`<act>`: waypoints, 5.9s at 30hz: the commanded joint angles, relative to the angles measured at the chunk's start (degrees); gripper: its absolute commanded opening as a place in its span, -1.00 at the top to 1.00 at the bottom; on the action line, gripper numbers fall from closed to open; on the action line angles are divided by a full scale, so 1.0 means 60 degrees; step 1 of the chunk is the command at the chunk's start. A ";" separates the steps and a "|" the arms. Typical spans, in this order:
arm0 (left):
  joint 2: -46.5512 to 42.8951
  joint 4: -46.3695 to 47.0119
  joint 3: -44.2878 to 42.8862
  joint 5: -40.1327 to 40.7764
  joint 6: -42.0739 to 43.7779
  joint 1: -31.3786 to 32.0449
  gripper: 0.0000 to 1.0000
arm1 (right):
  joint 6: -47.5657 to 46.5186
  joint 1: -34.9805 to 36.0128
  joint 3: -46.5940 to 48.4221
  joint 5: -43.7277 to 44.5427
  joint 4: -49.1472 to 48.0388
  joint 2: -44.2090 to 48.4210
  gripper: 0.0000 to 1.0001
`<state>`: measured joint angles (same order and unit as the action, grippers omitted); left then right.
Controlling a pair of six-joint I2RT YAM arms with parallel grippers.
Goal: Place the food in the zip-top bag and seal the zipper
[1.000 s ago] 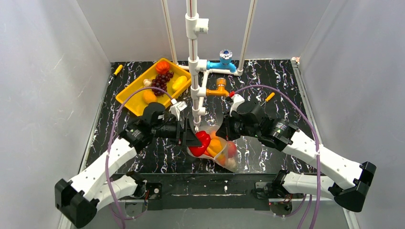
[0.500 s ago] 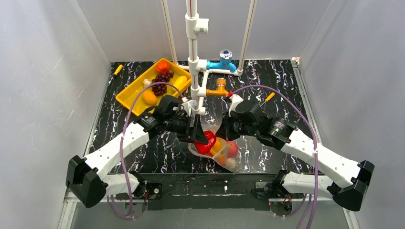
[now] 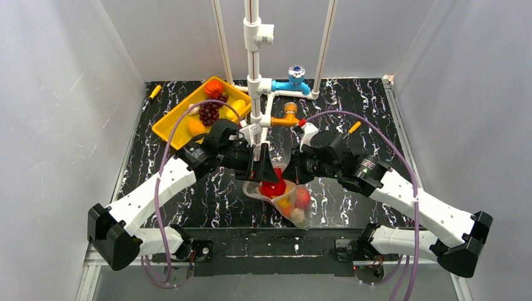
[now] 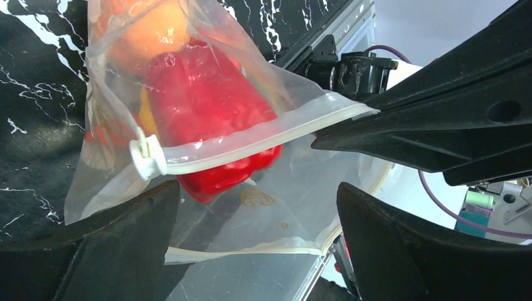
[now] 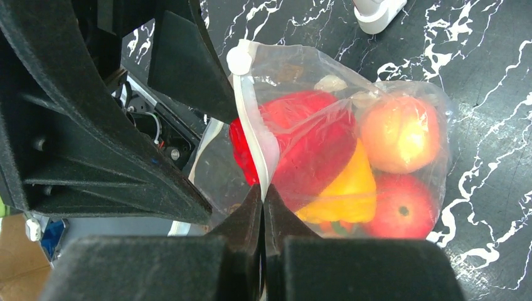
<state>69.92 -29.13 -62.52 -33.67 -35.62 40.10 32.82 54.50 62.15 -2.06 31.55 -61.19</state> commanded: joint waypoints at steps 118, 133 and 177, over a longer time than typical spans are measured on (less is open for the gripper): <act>-0.1369 0.5571 0.2171 0.0421 -0.1815 -0.7629 0.26 | -0.0018 0.0028 -0.0029 0.0589 -0.0042 0.0841 0.97; -0.3571 0.3584 0.2111 -0.0771 -0.1035 -0.3251 0.19 | 0.0041 0.0030 0.0086 0.0441 -0.0258 0.0552 0.97; -0.0943 0.1677 0.0997 0.1199 0.0441 0.1852 -0.50 | 0.0105 0.0028 0.0265 0.0054 -0.0599 0.0435 0.97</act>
<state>65.36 -18.46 -53.78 -27.17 -33.45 49.79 33.28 54.41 60.77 -0.89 32.34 -58.67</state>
